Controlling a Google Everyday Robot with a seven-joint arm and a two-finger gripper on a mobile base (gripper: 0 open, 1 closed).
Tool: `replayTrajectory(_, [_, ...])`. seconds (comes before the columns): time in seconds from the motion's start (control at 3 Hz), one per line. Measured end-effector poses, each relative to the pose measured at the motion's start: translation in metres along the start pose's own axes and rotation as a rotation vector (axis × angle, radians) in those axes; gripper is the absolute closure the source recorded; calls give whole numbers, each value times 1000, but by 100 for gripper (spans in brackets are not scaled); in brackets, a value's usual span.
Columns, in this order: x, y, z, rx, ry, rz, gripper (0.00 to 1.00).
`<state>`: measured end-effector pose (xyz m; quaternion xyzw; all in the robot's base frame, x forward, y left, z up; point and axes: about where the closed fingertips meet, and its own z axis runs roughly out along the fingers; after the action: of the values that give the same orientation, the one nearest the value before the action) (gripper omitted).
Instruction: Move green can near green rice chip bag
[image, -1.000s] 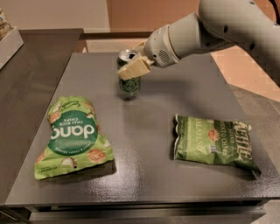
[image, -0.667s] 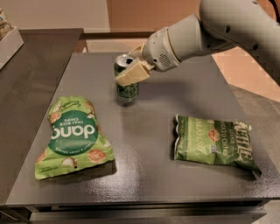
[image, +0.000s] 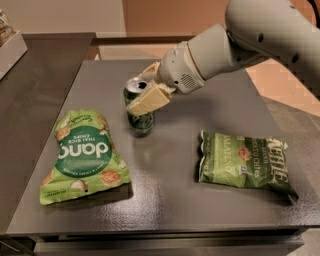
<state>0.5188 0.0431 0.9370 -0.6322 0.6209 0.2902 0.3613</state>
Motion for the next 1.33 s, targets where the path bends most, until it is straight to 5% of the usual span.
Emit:
replayTrajectory(0.33, [2, 12, 8, -36, 3, 1, 100])
replayTrajectory(1.33, [18, 30, 29, -86, 1, 14, 35])
